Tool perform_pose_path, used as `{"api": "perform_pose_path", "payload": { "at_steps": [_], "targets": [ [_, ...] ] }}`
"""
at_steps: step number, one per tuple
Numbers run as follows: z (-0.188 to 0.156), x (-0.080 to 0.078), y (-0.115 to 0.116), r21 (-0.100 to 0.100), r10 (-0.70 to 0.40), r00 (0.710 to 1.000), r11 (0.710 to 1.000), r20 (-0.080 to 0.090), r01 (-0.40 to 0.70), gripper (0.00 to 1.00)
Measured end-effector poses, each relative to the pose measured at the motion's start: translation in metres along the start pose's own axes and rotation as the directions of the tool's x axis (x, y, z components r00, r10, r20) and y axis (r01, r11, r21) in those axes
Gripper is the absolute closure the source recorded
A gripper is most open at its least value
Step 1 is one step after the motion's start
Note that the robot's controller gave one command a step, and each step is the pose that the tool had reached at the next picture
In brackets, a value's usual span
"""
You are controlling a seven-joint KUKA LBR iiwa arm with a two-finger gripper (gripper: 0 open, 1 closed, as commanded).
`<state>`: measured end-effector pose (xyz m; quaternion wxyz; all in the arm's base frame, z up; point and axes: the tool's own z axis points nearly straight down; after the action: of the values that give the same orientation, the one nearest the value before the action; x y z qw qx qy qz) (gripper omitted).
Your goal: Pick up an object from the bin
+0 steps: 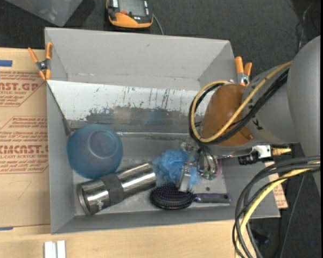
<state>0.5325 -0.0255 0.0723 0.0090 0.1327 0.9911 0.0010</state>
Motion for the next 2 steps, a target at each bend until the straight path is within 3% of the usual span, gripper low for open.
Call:
{"api": "perform_pose_path", "payload": {
  "at_steps": [1, 2],
  "targets": [
    [-0.0016, 0.01, 0.0005, 0.004, 0.106, 0.994, 0.994, -0.014, -0.106, 1.0],
    [-0.0019, 0.01, 0.0005, 0.004, 0.106, 0.994, 0.994, -0.013, -0.106, 1.0]
  ]
}}
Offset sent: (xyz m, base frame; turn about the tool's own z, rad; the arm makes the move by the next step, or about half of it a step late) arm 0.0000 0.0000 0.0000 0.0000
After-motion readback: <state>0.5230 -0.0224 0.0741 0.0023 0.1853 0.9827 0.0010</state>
